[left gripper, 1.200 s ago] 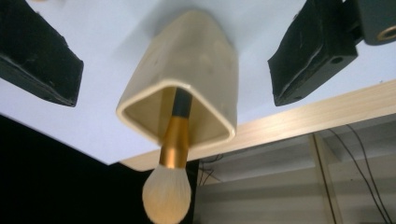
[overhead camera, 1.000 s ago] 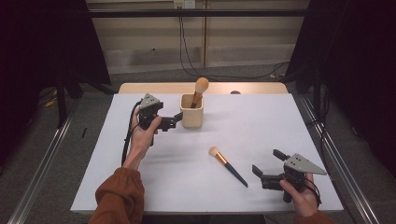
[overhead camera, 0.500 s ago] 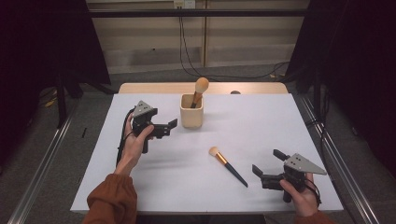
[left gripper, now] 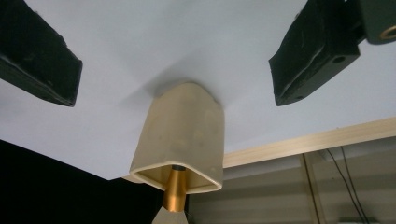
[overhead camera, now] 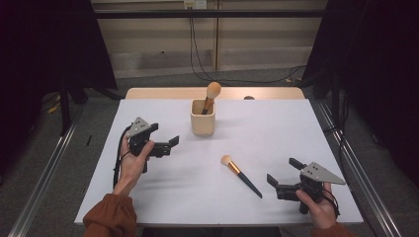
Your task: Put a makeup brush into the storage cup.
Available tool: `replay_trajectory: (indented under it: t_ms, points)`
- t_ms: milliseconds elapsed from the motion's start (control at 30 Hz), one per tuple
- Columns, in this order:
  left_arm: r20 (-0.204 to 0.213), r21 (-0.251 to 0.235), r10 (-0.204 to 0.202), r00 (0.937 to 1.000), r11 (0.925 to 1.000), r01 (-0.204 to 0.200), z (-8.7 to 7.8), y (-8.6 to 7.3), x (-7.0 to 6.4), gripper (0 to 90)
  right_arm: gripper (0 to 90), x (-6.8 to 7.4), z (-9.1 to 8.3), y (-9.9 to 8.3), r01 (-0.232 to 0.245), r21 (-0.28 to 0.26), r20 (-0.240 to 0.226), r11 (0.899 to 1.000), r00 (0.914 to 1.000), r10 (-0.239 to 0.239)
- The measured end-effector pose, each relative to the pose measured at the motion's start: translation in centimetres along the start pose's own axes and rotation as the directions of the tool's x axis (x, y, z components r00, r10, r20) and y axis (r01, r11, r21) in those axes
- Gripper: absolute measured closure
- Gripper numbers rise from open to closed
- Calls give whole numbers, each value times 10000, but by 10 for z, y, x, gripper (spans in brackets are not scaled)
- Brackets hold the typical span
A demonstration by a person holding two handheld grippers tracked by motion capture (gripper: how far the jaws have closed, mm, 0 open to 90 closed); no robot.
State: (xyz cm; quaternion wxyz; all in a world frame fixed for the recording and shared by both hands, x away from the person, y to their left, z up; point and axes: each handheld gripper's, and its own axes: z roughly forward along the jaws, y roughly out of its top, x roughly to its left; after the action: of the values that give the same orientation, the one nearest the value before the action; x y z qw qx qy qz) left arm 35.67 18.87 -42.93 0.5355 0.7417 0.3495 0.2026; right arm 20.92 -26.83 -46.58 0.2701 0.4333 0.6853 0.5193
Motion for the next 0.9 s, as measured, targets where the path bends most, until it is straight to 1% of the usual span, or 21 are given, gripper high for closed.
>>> replay_trajectory:
  t_ms: [33,67,100,133,167,200,233,333,367,400,433,467,533,600,700,767,833,900]
  points:
    - [-4,-5,133,9999,9999,-133,-2,0,-1,25,4,0,0,0,14,21,-6,10000,10000,-14]
    - [126,-17,76,9999,10000,-76,-5,-1,-2,26,4,0,0,0,11,21,-5,10000,10000,-11]
    - [173,-138,45,9998,9999,-42,-8,-2,-3,22,4,0,0,0,25,8,-3,10000,10000,-25]
    - [143,-142,102,9998,9998,-100,-10,-3,-4,22,4,0,0,0,25,8,-3,10000,10000,-25]
    - [227,-120,185,9996,9998,-182,-13,-4,-3,25,4,0,0,0,25,5,-6,10000,10000,-25]
    - [251,-101,111,9996,9999,-109,-15,-6,-3,25,4,0,0,0,21,7,3,10000,10000,-21]
    - [191,-154,164,9997,9998,-162,-17,-7,-3,28,4,0,0,0,28,9,5,10000,10000,-28]
    - [150,-303,-1,9999,9995,5,-24,-12,-2,30,4,0,0,0,17,29,-8,10000,10000,-17]
    - [121,-238,24,9999,9997,-21,-27,-13,-2,28,4,0,0,0,1,29,-12,10000,10000,-1]
    - [-33,-269,120,9999,9996,-121,-32,-16,-1,27,4,0,0,0,-14,19,-22,10000,10000,14]
    - [-33,-269,120,9999,9996,-121,-32,-16,-1,30,4,0,0,0,-14,19,-22,10000,10000,14]
    - [-123,-332,171,9998,9993,-175,-36,-17,-1,30,4,0,0,0,-16,15,-12,10000,10000,16]
    - [-327,-557,369,9988,9977,-386,-42,-21,0,35,3,0,0,0,-5,-6,-13,10000,10000,5]
    - [-324,-587,174,9993,9981,-193,-47,-24,2,31,3,-1,0,1,-32,-23,35,10000,10000,32]
    - [-583,-681,188,9981,9974,-228,-56,-28,2,31,4,-2,1,1,-87,-11,64,10000,9999,87]
    - [-492,-582,137,9987,9982,-165,-61,-30,5,36,3,-3,1,1,-71,-3,60,10000,10000,71]
    - [-492,-697,-67,9988,9976,32,-68,-33,5,37,4,-3,2,1,-108,-16,104,9999,9999,108]
    - [-405,-681,12,9992,9977,-40,-74,-37,4,36,4,-3,3,1,-97,23,115,10000,9999,96]
